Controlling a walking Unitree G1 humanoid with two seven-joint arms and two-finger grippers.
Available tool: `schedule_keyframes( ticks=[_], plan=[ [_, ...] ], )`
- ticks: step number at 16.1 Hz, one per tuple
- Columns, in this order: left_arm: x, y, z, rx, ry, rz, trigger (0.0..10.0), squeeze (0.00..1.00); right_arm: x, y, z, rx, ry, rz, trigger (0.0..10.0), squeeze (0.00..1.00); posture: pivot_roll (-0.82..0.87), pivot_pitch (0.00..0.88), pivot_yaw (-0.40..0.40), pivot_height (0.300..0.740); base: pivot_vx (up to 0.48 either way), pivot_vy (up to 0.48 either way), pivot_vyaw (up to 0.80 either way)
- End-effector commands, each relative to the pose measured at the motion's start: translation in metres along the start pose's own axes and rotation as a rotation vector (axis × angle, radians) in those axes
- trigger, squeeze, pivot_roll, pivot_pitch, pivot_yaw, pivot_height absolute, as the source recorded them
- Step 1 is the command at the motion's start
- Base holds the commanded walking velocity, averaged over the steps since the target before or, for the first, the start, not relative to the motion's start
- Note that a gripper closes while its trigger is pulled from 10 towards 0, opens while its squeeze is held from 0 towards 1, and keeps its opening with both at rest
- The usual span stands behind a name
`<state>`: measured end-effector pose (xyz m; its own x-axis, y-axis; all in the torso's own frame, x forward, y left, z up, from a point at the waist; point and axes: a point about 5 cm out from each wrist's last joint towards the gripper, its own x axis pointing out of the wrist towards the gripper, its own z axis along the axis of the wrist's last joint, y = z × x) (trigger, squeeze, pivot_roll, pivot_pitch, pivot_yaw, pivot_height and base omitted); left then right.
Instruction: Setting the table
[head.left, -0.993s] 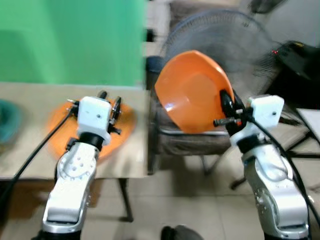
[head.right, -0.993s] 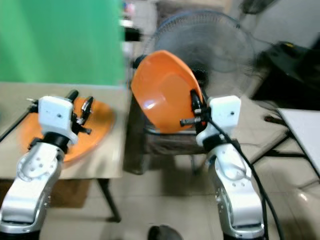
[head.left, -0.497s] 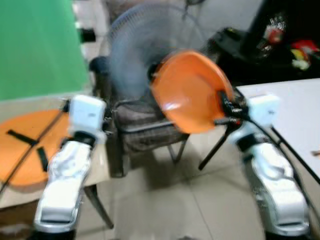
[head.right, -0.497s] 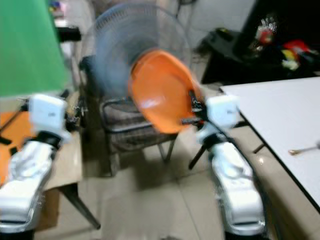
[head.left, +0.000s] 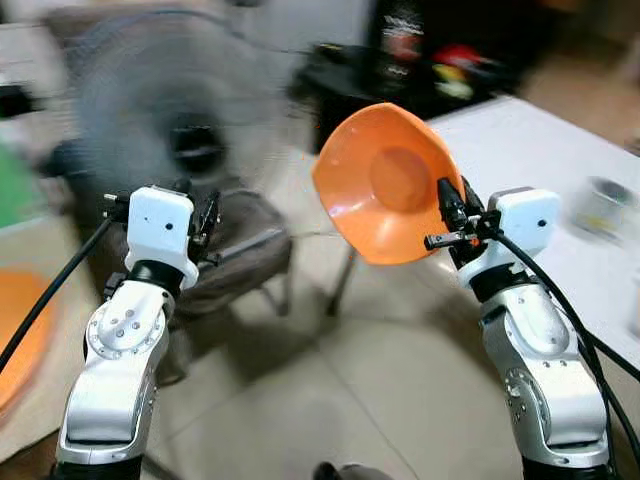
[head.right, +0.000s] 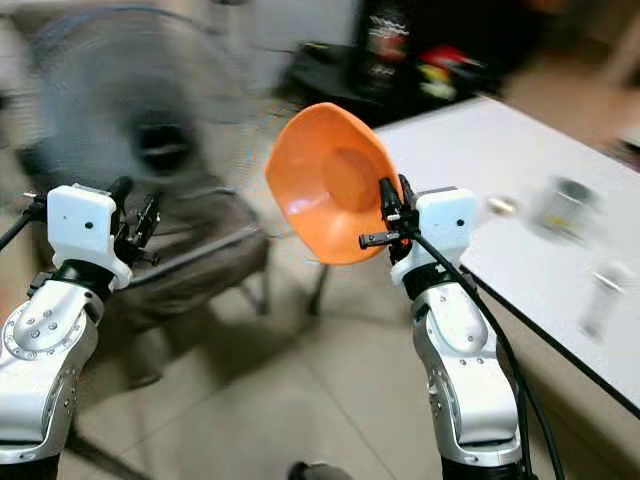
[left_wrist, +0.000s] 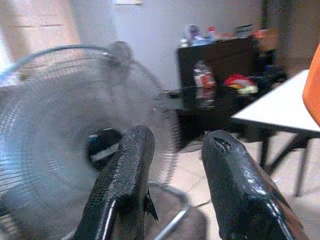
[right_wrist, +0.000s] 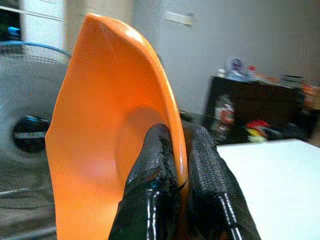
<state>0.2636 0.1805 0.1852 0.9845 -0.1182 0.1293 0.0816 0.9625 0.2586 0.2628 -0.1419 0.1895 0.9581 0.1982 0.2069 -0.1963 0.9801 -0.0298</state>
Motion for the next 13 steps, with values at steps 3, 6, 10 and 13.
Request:
schedule_keyframes(
  ticks=[3,6,10,13],
  plan=[
    [0.0017,0.0004,0.0018,-0.013,-0.004,-0.009,10.0,0.0,0.002,0.0,0.008,-0.001,-0.048,0.001,10.0,0.0,0.15,0.0,-0.076,0.74,0.0,0.0,-0.8],
    [0.0017,-0.001,0.0037,-0.032,-0.015,-0.022,10.0,0.0,0.0019,-0.0008,0.007,-0.001,-0.042,0.001,10.0,0.0,0.14,0.0,-0.075,0.74,0.0,0.0,-0.8],
    [0.0014,-0.0008,0.0023,-0.041,-0.011,-0.025,10.0,0.0,0.0021,0.0015,0.0055,-0.022,-0.039,0.021,10.0,0.0,0.14,0.0,-0.07,0.74,0.122,0.0,-0.32],
    [0.0027,-0.0011,0.0025,-0.044,-0.014,-0.029,10.0,0.0,0.0024,0.0022,0.0056,-0.034,-0.042,0.026,10.0,0.0,0.14,0.0,-0.071,0.74,0.276,0.0,0.0]
  ],
)
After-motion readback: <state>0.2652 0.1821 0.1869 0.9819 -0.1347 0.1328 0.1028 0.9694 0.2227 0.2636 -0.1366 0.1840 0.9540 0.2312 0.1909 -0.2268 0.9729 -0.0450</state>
